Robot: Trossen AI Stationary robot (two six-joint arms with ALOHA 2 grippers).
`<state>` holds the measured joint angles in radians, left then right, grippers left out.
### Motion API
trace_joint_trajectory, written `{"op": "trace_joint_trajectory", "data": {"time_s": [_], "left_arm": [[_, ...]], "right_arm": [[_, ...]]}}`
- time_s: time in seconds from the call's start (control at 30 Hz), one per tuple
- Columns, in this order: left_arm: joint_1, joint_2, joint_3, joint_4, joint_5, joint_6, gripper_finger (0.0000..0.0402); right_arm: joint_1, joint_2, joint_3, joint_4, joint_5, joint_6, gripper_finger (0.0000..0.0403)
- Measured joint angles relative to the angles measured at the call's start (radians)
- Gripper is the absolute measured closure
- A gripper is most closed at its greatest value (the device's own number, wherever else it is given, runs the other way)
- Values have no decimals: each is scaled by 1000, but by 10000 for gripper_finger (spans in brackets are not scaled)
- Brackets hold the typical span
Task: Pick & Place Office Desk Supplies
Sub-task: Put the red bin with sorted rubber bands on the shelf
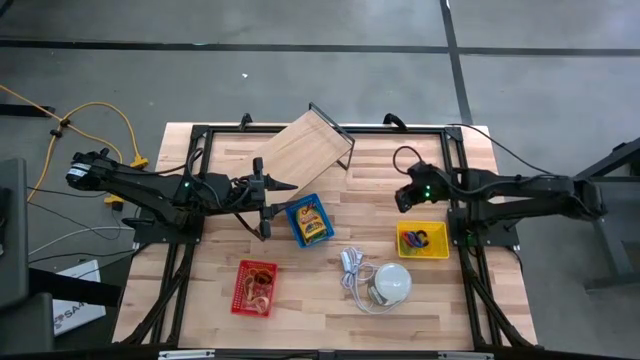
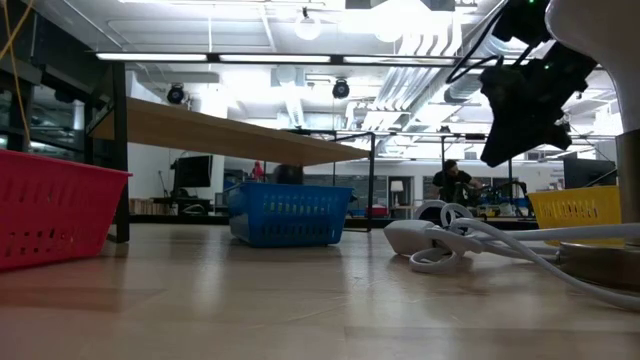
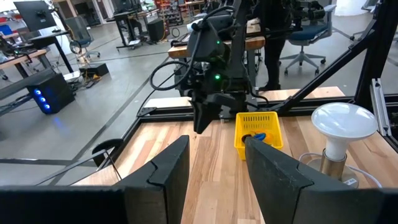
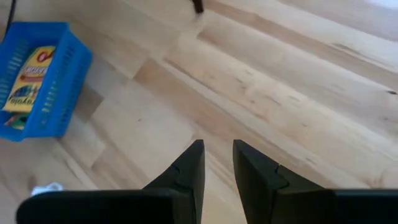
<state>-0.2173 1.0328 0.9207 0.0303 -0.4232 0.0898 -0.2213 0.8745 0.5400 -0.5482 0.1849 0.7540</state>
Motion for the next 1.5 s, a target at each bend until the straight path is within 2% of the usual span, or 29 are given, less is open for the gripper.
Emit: {"op": "trace_joint_trajectory", "data": {"time_s": [1.0,1.33,1.5], "left_arm": [[0,0,0,0,0,-1,252],[-9,0,0,-4,0,-125,252],[-38,0,0,-65,-1,-173,252]], "right_arm": [[-23,0,0,1,-4,0,332],[-23,0,0,1,-4,0,332],[-23,0,0,1,-4,1,332]]}}
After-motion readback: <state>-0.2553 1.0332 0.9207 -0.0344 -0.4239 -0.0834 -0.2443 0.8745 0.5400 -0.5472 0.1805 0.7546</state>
